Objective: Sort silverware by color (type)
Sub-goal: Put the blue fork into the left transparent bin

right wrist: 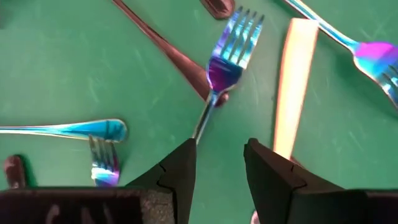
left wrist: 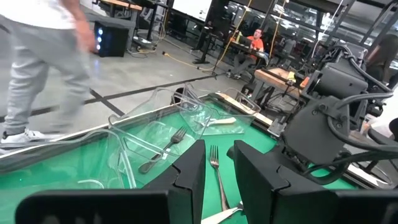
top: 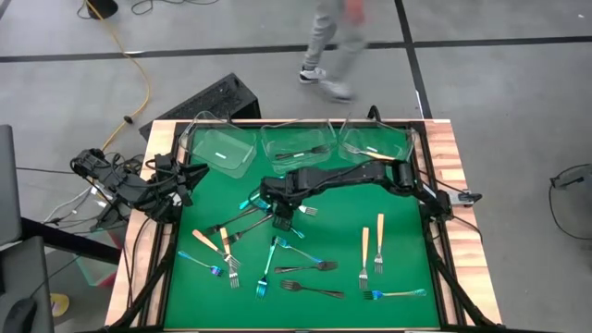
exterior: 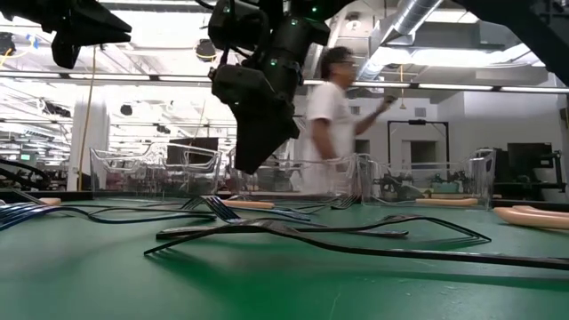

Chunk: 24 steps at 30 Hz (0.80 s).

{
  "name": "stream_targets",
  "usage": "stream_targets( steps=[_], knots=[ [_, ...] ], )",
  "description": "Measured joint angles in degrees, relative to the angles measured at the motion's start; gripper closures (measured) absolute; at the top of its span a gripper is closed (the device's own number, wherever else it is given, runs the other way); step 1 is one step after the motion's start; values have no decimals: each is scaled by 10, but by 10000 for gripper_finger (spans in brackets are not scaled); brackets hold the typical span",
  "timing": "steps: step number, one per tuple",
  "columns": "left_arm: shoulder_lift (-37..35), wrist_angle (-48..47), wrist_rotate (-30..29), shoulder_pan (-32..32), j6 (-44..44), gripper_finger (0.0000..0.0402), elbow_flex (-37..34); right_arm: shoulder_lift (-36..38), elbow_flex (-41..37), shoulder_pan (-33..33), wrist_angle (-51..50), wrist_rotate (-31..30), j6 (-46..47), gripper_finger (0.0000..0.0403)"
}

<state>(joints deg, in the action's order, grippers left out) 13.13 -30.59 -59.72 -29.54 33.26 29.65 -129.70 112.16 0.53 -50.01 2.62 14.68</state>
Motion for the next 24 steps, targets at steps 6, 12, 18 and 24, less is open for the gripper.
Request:
stream_targets(
  steps=[6, 12, 18, 24],
  knots=[
    [0, 0, 0, 0, 0, 333, 0, -22, -2, -1, 6, 19, 5, 244],
    [0, 0, 0, 0, 1, 333, 0, -39, -2, 2, 16, 36, 14, 244],
    [0, 0, 0, 0, 2, 333, 0, -37, 1, 5, 38, 35, 14, 244],
    [0, 0, 0, 0, 2, 333, 0, -37, 1, 1, 57, 35, 14, 244]
  ],
)
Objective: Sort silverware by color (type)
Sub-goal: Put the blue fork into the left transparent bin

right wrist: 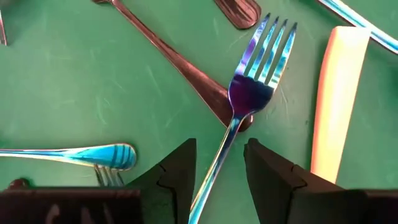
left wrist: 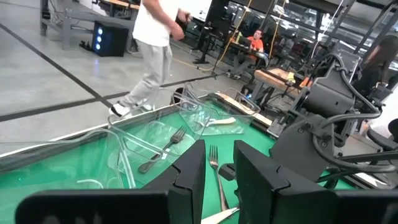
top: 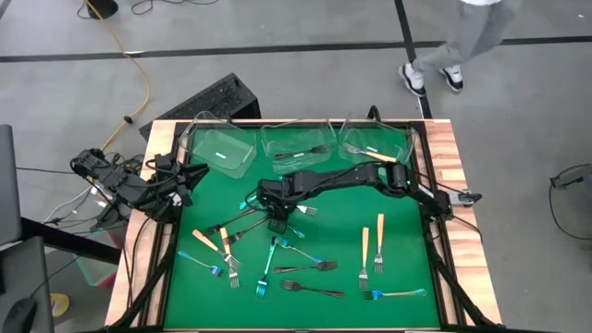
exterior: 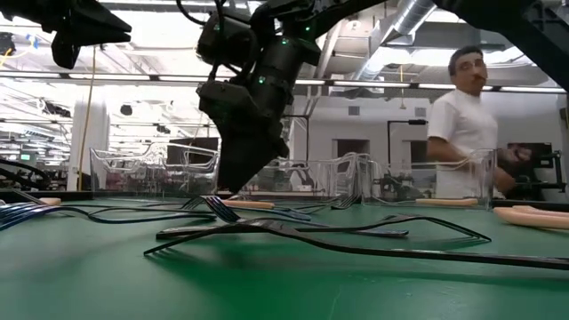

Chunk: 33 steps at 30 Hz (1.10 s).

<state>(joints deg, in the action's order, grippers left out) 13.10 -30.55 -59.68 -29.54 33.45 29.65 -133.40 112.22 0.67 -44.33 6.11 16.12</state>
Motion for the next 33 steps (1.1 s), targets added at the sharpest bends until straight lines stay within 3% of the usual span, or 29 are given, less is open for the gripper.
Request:
stream_targets(
  steps=[20, 33],
  knots=[
    [0, 0, 0, 0, 0, 333, 0, 0, 0, -3, 11, -37, 0, 244],
    [0, -1, 0, 0, 0, 333, 0, -31, 1, -2, 19, -12, 18, 244]
  ],
)
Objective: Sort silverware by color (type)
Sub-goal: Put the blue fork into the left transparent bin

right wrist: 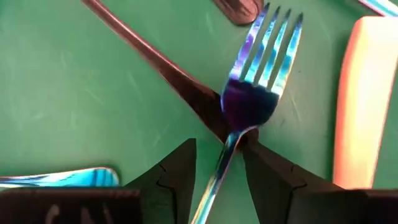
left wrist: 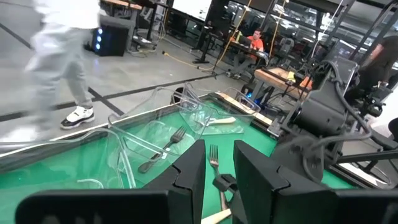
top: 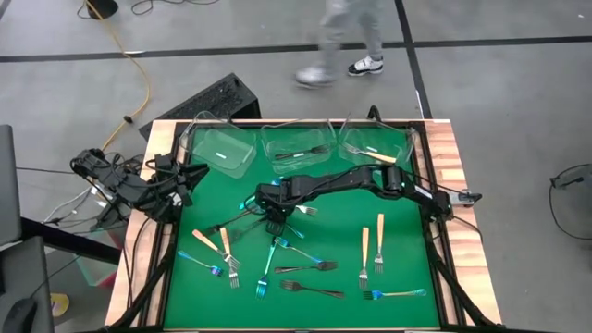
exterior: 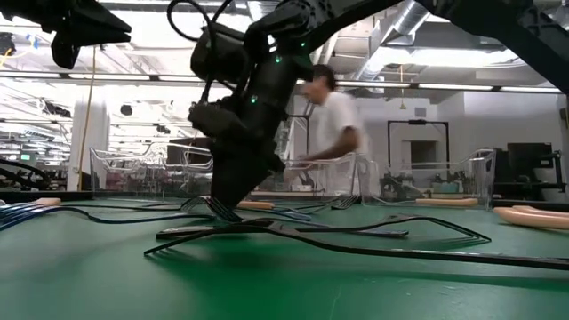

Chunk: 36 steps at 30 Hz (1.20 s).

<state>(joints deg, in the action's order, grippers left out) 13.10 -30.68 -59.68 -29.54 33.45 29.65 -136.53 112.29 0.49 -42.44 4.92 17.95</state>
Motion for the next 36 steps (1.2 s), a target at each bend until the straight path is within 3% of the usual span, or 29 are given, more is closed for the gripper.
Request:
stream_targets(
  steps=[11, 24, 36],
  knots=[
    [0, 0, 1, 0, -1, 333, 0, 0, 0, 1, -6, -1, -3, 253],
    [0, 0, 5, 0, -1, 333, 0, 0, 0, 4, -10, -13, -14, 385],
    [0, -3, 5, 0, 0, 333, 0, -3, 43, 7, -43, -15, -57, 386]
  ],
)
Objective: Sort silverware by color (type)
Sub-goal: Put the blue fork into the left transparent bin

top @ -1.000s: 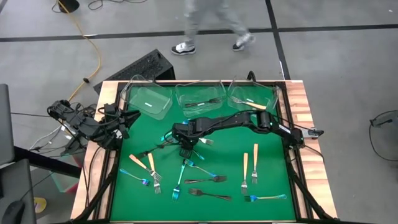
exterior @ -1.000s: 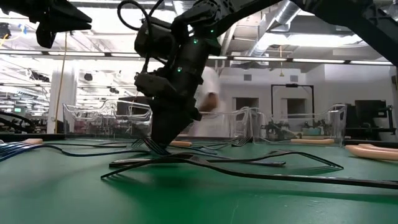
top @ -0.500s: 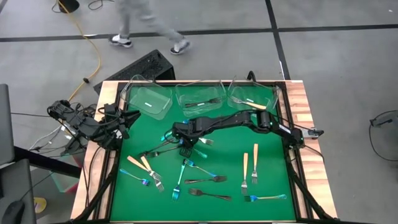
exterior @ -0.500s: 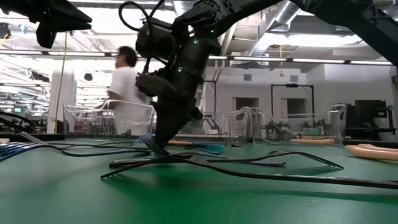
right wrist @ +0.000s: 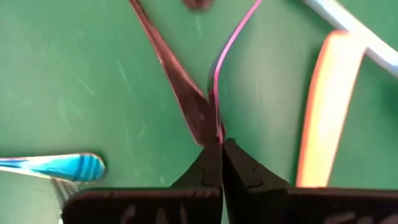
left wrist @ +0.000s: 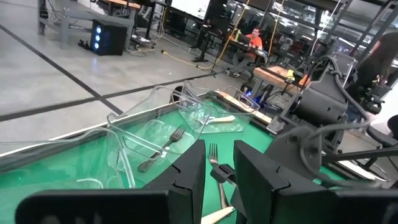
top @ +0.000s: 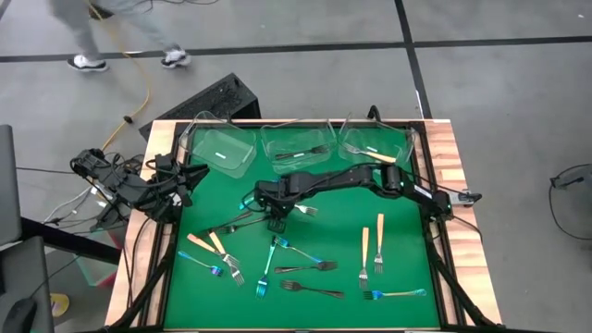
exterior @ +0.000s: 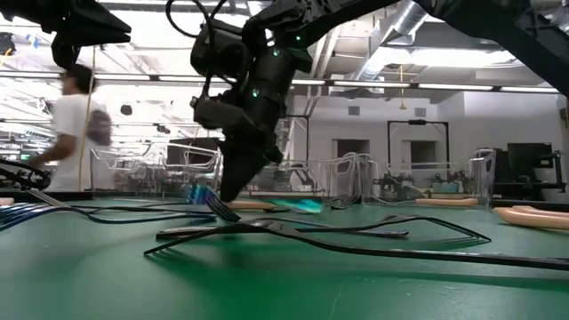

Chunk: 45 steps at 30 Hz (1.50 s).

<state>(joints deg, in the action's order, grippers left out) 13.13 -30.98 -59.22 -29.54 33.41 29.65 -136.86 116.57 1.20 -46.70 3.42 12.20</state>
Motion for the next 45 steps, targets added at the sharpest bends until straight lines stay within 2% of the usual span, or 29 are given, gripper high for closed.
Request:
stream_targets(
  steps=[10, 15, 25, 34, 37, 45],
  knots=[
    [0, -1, 0, 0, 0, 333, 0, 0, 108, 32, -30, 1, -57, 386],
    [0, -1, 0, 0, -4, 333, 0, 2, 176, 62, -10, -1, -70, 386],
    [0, -3, -3, 0, -14, 333, 0, 3, 182, 112, 237, -3, -90, 386],
    [0, -9, -16, 0, -14, 333, 0, -11, 184, 147, 453, -34, -121, 385],
    [0, -11, -16, 0, -14, 333, 0, -37, 184, 161, 502, -37, -97, 385],
    [0, -13, -20, 0, -10, 333, 0, -58, 184, 182, 518, -35, -63, 385]
  ],
)
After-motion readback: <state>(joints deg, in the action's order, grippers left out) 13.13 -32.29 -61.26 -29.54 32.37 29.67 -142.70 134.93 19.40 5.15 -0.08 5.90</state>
